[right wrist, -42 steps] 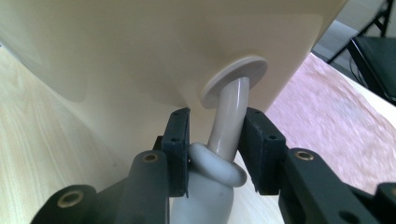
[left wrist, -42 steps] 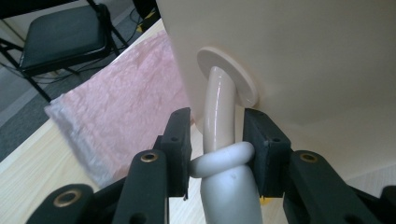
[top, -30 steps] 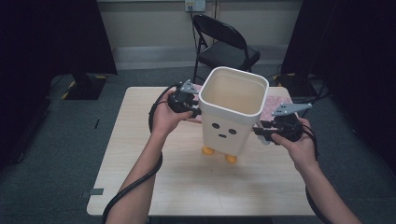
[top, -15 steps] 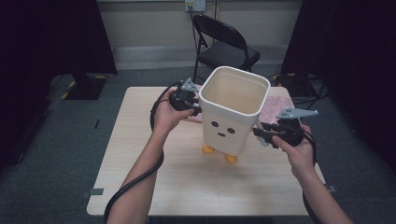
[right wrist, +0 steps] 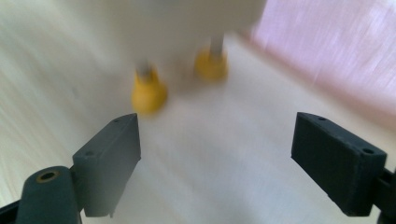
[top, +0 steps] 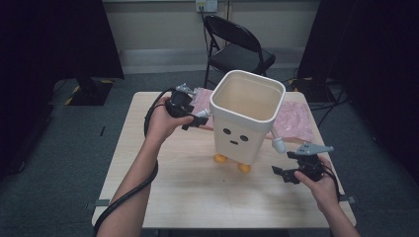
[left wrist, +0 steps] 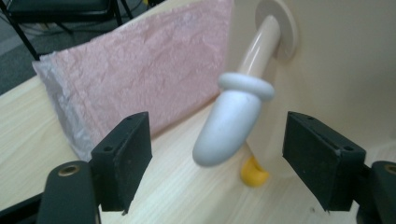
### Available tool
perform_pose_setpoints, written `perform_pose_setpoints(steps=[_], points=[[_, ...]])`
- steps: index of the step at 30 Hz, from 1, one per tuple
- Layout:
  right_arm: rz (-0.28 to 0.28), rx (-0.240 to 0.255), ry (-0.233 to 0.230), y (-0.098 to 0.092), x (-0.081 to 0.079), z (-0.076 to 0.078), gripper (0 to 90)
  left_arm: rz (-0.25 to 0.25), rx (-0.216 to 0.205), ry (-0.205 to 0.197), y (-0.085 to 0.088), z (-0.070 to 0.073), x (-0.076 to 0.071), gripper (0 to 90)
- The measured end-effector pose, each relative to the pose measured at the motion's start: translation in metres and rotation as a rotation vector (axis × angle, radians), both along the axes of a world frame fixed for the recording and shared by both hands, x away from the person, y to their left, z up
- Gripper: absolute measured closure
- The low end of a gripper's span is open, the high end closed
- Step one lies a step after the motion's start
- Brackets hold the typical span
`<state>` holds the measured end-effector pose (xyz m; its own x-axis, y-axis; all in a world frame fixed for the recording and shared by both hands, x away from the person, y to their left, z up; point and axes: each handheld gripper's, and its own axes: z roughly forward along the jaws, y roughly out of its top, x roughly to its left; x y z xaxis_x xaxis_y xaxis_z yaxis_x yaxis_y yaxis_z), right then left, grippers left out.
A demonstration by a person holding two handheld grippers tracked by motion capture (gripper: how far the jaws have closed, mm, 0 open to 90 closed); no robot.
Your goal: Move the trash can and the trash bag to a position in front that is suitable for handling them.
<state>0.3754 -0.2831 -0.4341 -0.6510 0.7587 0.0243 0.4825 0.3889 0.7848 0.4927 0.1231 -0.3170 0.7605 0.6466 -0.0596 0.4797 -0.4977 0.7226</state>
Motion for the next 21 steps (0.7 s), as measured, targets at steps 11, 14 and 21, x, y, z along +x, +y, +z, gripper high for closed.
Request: perform_pose_setpoints(steps=[11, 14, 21], points=[[-0.015, -0.091, 0.068, -0.004, -0.006, -0.063, 14.1, 0.001, -0.005, 0.053, 0.008, 0.011, 0.003, 18.6], [-0.018, -0.068, 0.045, -0.004, -0.006, -0.066, 13.4, 0.011, -0.003, 0.068, 0.011, 0.015, 0.005, 19.0], [-0.022, -0.069, 0.044, -0.004, -0.006, -0.066, 13.4, 0.007, -0.015, 0.085, 0.012, 0.024, 0.007, 18.6]])
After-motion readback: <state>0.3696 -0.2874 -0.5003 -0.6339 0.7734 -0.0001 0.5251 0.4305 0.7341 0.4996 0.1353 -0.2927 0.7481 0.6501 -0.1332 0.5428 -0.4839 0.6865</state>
